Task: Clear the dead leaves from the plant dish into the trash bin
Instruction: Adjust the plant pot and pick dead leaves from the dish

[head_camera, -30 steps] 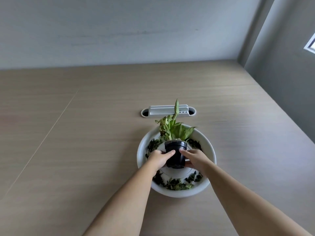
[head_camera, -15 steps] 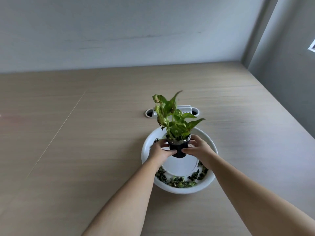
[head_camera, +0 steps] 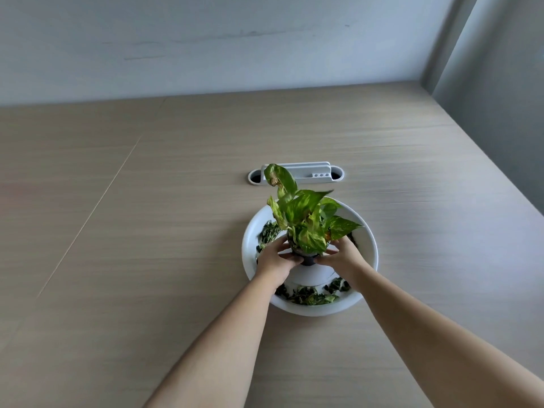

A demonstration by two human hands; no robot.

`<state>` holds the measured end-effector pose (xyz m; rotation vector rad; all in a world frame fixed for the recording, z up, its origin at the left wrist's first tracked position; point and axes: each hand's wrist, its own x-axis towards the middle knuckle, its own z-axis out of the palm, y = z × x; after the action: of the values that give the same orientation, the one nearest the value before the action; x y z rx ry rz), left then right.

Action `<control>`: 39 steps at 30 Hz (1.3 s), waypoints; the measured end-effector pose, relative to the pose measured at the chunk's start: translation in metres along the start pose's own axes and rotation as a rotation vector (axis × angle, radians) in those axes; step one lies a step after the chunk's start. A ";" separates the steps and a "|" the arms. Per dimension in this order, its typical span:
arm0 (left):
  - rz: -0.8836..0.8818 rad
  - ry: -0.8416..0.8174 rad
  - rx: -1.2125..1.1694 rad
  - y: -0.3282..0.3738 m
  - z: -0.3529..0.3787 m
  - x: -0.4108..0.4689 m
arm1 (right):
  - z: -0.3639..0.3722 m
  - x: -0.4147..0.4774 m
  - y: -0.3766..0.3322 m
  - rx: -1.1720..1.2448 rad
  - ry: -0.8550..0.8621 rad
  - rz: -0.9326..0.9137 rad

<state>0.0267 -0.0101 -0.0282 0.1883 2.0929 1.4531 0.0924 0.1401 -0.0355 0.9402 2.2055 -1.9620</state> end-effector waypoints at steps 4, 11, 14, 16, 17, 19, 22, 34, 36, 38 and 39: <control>-0.084 0.001 -0.042 0.006 0.000 -0.005 | -0.002 -0.003 -0.002 -0.152 0.063 0.016; 0.040 0.066 0.731 0.013 -0.012 -0.017 | -0.007 -0.018 -0.011 -0.584 0.014 -0.007; 0.095 -0.065 1.081 0.016 -0.013 -0.021 | -0.003 -0.025 -0.017 -0.726 -0.131 -0.016; 0.067 -0.155 1.179 0.014 -0.012 -0.023 | 0.002 -0.030 -0.018 -0.787 -0.203 -0.031; 0.052 -0.185 1.198 0.011 -0.011 -0.024 | 0.004 -0.031 -0.016 -0.808 -0.227 -0.038; 0.076 -0.217 1.239 0.005 -0.010 -0.024 | 0.011 -0.034 -0.012 -0.846 -0.256 -0.046; 0.157 -0.200 1.260 -0.001 -0.009 -0.025 | 0.021 -0.038 -0.003 -0.918 -0.239 -0.065; 0.228 -0.231 0.986 -0.014 -0.022 -0.003 | 0.039 -0.043 0.011 -0.873 -0.027 -0.067; 0.206 -0.178 0.837 -0.011 -0.026 -0.002 | 0.036 -0.044 0.007 -0.704 0.034 -0.012; 0.141 -0.110 0.634 -0.006 -0.030 0.000 | 0.030 -0.045 0.001 -0.498 0.103 0.042; 0.079 -0.091 0.505 -0.003 -0.033 0.000 | 0.026 -0.046 -0.001 -0.396 0.127 0.069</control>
<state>0.0095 -0.0379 -0.0231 0.5253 2.3587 0.9100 0.1198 0.0979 -0.0203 1.0817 2.4591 -1.3927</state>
